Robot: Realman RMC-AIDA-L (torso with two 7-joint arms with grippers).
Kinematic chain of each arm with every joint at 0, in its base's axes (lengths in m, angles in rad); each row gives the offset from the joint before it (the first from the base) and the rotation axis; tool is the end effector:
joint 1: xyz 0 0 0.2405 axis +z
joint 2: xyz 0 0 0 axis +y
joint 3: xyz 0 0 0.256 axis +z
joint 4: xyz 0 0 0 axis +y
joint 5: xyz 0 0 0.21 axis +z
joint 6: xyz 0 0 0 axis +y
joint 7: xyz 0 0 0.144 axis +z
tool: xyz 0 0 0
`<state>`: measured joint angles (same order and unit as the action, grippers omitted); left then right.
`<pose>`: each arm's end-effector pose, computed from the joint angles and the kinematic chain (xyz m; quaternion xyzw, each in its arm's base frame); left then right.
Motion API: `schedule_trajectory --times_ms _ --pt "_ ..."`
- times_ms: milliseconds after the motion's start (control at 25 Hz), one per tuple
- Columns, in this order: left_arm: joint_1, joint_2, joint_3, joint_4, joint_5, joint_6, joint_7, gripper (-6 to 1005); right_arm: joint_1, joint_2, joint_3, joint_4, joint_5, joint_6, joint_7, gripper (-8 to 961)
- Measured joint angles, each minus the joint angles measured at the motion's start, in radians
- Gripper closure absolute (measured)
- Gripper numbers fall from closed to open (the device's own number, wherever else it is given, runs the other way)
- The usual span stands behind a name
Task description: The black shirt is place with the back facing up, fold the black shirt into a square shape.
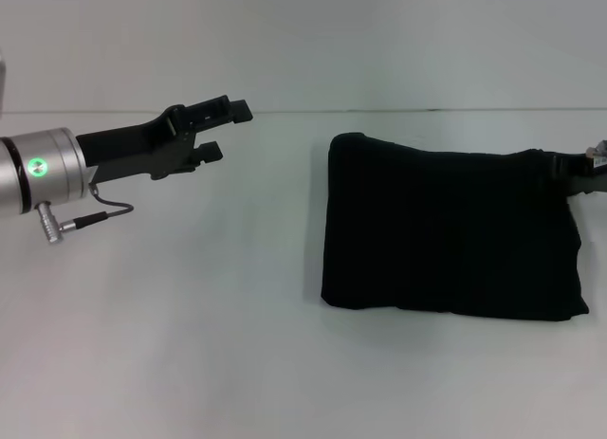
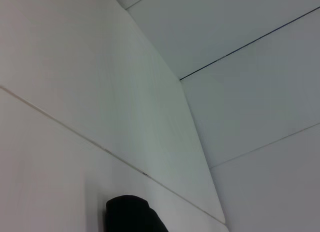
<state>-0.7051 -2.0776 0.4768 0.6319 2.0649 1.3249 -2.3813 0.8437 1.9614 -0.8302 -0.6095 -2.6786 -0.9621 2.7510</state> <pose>-0.2393 0.4021 0.0229 -0.6954 -0.6243 -0.3383 0.1110 0.2747 0.4519 0.0431 -0.7219 0.5990 0.0118 0.3463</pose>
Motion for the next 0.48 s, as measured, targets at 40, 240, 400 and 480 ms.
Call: schedule_trajectory --times_ms 40,240,400,480 --pt "0.000 0.000 0.000 -0.001 0.000 0.000 0.001 50 0.004 -0.002 -0.001 0.015 -0.004 0.015 0.000 902" --pt "0.006 -0.003 -0.001 -0.003 -0.001 0.003 0.004 51 0.016 -0.015 0.002 0.052 -0.094 0.097 0.063 781" --pt "0.008 -0.003 -0.004 -0.003 -0.003 0.010 0.005 50 0.000 -0.063 0.063 0.013 -0.062 0.027 0.084 663" --pt "0.009 -0.003 -0.004 -0.002 -0.003 0.011 0.006 50 -0.015 -0.090 0.125 -0.007 0.037 -0.076 0.018 624"
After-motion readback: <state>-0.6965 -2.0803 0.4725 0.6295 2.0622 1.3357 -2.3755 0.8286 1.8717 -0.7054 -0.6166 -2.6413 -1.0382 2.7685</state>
